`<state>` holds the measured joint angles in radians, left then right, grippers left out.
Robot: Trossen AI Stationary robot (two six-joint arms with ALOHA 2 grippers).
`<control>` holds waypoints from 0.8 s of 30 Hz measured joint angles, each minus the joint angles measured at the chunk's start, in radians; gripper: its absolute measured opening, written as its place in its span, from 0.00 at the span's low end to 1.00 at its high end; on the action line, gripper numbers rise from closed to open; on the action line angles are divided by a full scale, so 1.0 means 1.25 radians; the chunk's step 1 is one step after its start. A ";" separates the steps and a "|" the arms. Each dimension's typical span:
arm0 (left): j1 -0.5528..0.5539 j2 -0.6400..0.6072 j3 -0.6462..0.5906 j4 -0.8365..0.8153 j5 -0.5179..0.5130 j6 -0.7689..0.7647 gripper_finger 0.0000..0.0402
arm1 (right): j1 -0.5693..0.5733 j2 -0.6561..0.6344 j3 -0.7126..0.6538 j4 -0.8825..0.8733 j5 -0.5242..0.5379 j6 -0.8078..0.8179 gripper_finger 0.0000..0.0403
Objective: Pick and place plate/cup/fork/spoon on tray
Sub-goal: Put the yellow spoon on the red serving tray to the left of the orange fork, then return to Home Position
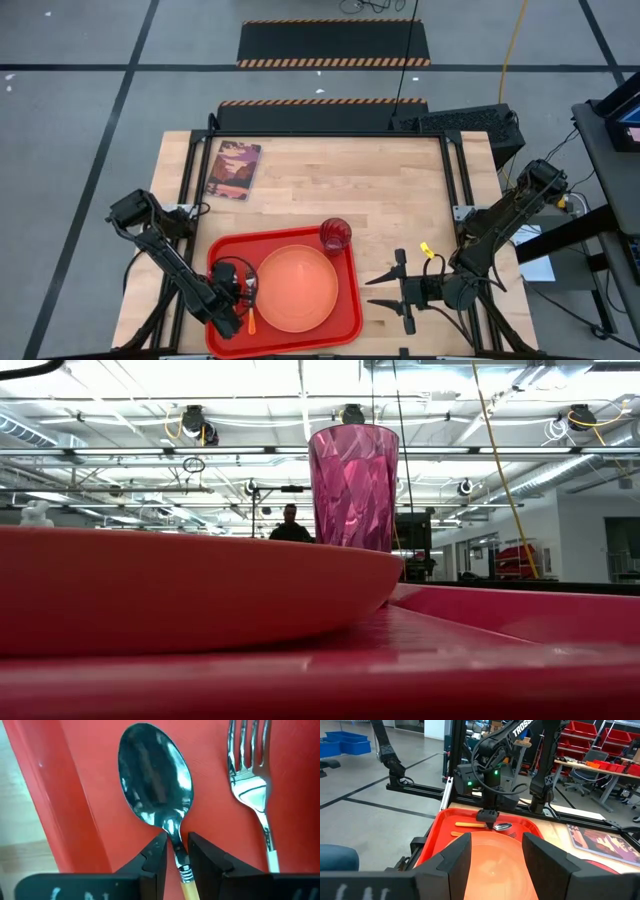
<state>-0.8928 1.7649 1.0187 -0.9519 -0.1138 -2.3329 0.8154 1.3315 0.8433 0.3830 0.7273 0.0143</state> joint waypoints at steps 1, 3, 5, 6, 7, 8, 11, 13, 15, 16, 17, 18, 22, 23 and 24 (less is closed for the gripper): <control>0.000 0.000 0.000 -0.003 0.000 0.000 0.20 | 0.000 0.000 0.000 0.000 0.000 0.000 0.42; 0.001 0.000 0.000 -0.014 0.000 0.000 0.20 | 0.000 0.000 0.000 0.000 0.000 0.000 0.42; 0.002 0.000 0.000 -0.027 -0.001 0.000 0.20 | 0.000 0.000 0.000 0.000 0.000 0.000 0.42; 0.002 -0.001 0.000 -0.034 -0.001 0.000 0.20 | 0.000 0.000 0.000 0.000 0.000 0.000 0.42; 0.002 -0.004 0.000 -0.037 -0.001 0.000 0.20 | 0.000 0.000 0.000 0.000 0.000 0.000 0.42; 0.002 -0.009 0.000 -0.039 -0.001 0.000 0.20 | 0.000 0.000 0.000 0.000 0.000 0.000 0.42; 0.002 -0.029 0.000 -0.045 -0.006 0.008 0.20 | 0.000 0.000 0.000 0.001 0.000 0.000 0.42; 0.003 -0.047 0.000 -0.053 -0.017 0.021 0.20 | 0.000 0.000 0.000 0.000 0.000 -0.001 0.42; 0.002 -0.067 0.000 -0.061 -0.044 0.043 0.20 | 0.001 0.000 0.000 -0.002 0.000 -0.007 0.42; 0.002 -0.078 0.000 -0.062 -0.069 0.061 0.20 | 0.004 0.000 0.000 0.001 0.000 -0.012 0.42; 0.002 -0.089 0.000 -0.062 -0.101 0.082 0.20 | 0.008 -0.001 0.000 0.011 0.000 -0.022 0.42; 0.002 -0.100 0.000 -0.061 -0.142 0.106 0.20 | 0.012 -0.003 0.000 0.021 0.000 -0.035 0.42; 0.004 -0.150 0.000 -0.058 -0.341 0.242 0.20 | 0.028 -0.024 0.000 0.025 0.001 -0.079 0.42; 0.006 -0.161 0.000 -0.054 -0.387 0.282 0.20 | 0.031 -0.030 0.000 0.020 0.002 -0.086 0.42; 0.010 -0.171 0.000 -0.050 -0.426 0.322 0.20 | 0.034 -0.034 0.000 0.014 0.002 -0.089 0.42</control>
<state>-0.8803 1.5513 1.0183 -1.0141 -0.6466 -1.9299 0.8578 1.2885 0.8433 0.4010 0.7292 -0.0966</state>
